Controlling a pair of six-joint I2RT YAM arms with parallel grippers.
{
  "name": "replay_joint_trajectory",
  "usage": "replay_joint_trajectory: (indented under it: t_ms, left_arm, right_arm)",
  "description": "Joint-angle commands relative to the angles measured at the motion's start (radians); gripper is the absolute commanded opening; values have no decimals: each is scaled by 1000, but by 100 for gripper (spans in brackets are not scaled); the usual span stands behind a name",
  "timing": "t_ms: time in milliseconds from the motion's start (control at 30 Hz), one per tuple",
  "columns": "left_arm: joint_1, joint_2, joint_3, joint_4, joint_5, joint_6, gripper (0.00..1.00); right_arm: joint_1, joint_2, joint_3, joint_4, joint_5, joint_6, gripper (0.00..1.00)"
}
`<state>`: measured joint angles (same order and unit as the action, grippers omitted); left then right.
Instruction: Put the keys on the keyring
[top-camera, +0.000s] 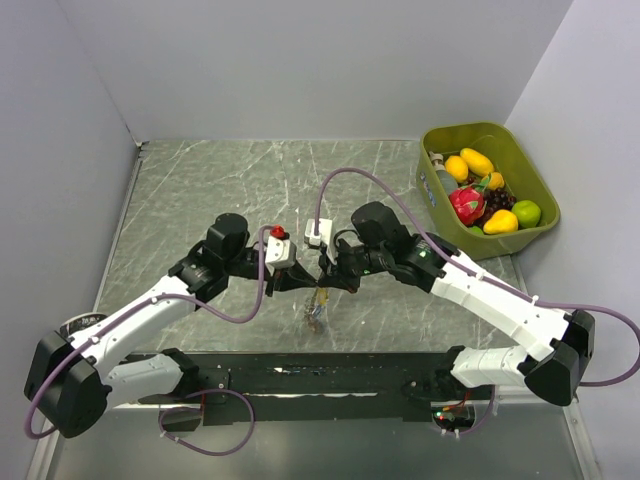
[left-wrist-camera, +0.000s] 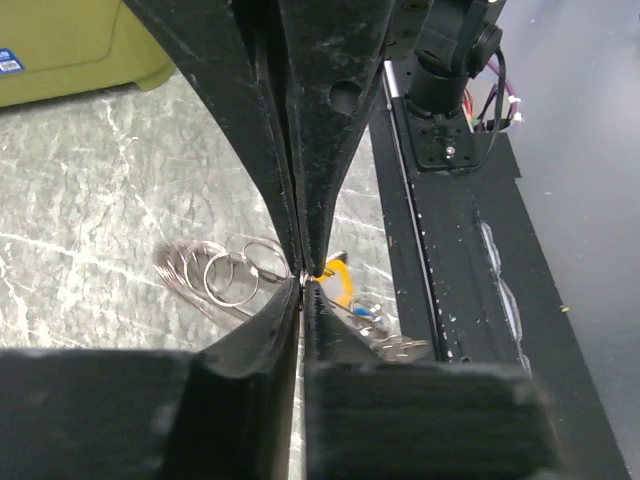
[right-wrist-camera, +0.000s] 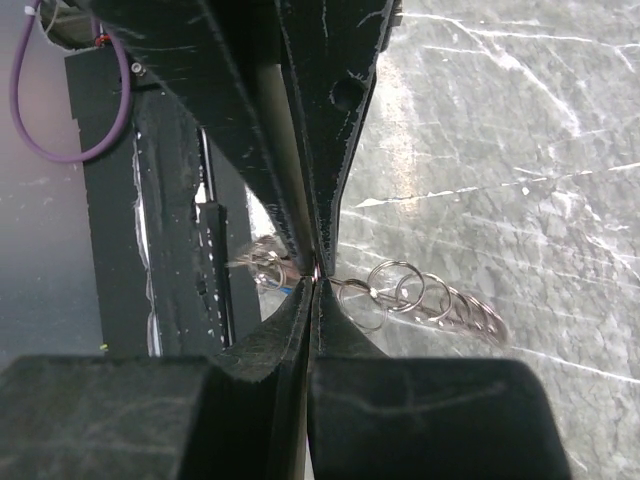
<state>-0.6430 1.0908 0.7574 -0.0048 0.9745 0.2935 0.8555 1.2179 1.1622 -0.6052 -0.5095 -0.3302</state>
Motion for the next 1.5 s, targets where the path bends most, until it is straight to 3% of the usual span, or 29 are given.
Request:
replay_joint_trajectory:
  t_ms: [0,267,300,333,433,600,800,900,1133,1467]
  left_arm:
    - [-7,6,46,29,15,-7,4]
    - [-9,1,34,64,35,-19,1]
    - [-9,-9,28,80,32,-36,1]
    - [-9,-15,22,94,29,-43,1]
    - [-9,-28,5,144,17,-71,1]
    - [-9,-63,-36,262,-6,-137,1]
    - [-7,-155,-131,515,-43,-237,1]
    - [-7,-206,-185,622,-66,-277,1]
    - [-7,-198,-196,692,-14,-349,1]
    - [-7,-181,-184,695,-2,-360,1]
  right_arm:
    - [10,-26,5,78,-20,8,0]
    - [13,-61,-41,165,38,55,2]
    - [13,-69,-47,177,46,65,8]
    - [13,-80,-56,194,46,85,24]
    - [11,-126,-99,261,65,126,45]
    - [5,-236,-196,392,97,177,60]
    - [-55,-343,-292,491,-38,168,59]
    - [-105,-389,-323,525,-165,183,55]
    - [-124,-370,-291,539,-334,197,50]
    - [-108,-325,-308,616,-313,261,46]
